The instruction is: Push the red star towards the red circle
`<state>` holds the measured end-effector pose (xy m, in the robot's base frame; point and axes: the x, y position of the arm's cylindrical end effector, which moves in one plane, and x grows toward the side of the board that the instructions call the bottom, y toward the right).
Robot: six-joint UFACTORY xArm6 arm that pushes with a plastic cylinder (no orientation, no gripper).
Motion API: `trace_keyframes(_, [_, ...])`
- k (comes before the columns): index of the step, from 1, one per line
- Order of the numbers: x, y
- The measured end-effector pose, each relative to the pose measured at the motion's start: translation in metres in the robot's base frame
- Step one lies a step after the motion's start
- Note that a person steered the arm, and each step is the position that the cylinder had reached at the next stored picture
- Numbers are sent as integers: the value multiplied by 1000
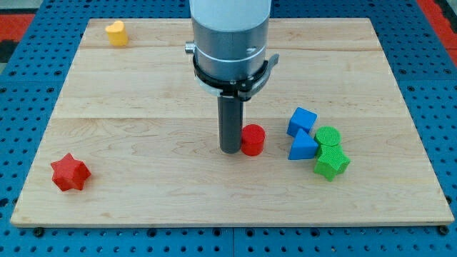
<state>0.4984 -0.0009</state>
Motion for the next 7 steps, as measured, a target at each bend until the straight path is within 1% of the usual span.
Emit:
trace_keyframes(1, [-11,32])
trace_keyframes(2, [-6,67])
trace_keyframes(3, [-7,9])
trace_keyframes(4, [-19,-65])
trace_keyframes(5, [-11,-158])
trace_keyframes(6, [-5,-263])
trace_keyframes(7, [32,-304])
